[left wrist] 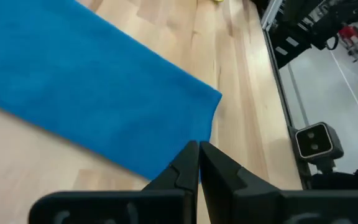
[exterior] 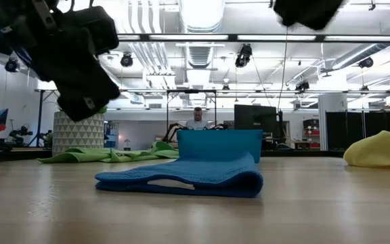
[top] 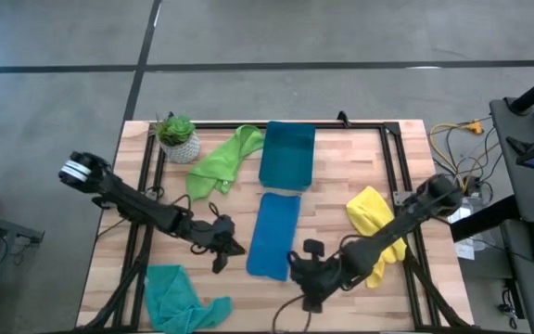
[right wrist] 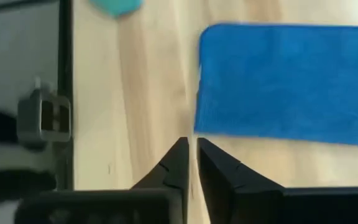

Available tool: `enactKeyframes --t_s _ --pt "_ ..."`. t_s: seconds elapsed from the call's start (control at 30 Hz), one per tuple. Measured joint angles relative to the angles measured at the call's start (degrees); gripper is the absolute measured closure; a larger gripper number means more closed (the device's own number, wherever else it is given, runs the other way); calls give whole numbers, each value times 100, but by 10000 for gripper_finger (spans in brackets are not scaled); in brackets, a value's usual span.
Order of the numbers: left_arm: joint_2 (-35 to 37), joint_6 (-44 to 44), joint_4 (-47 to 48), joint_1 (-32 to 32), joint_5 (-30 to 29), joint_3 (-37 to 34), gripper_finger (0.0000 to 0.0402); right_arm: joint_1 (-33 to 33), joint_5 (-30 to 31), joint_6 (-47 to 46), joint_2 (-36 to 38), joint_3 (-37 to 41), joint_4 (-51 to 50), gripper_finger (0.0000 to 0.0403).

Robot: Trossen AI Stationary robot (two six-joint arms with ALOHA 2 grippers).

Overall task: Fold microfiber towels
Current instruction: Fold the blue microfiber cloth

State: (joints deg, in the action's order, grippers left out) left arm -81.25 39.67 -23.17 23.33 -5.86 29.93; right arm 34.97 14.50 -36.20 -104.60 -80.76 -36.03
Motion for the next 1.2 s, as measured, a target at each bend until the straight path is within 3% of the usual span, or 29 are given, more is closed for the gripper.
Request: enactKeyframes --t_s 0.17,0.33,0.53,0.83,1.2 --pt "-462 47 -858 9 251 16 402 35 -785 2152 74 735 826 305" --pt "-633 187 -1281 85 356 37 402 -8 -775 4113 -76 989 1085 241" --pt "-572 355 -1222 154 361 21 402 -266 -484 4845 -235 1030 1133 206" --pt "-567 362 -1235 164 357 20 402 -548 -567 5901 -519 1030 1544 211" --pt "-571 364 -1233 162 349 10 402 -649 -747 6477 -1250 595 1755 212"
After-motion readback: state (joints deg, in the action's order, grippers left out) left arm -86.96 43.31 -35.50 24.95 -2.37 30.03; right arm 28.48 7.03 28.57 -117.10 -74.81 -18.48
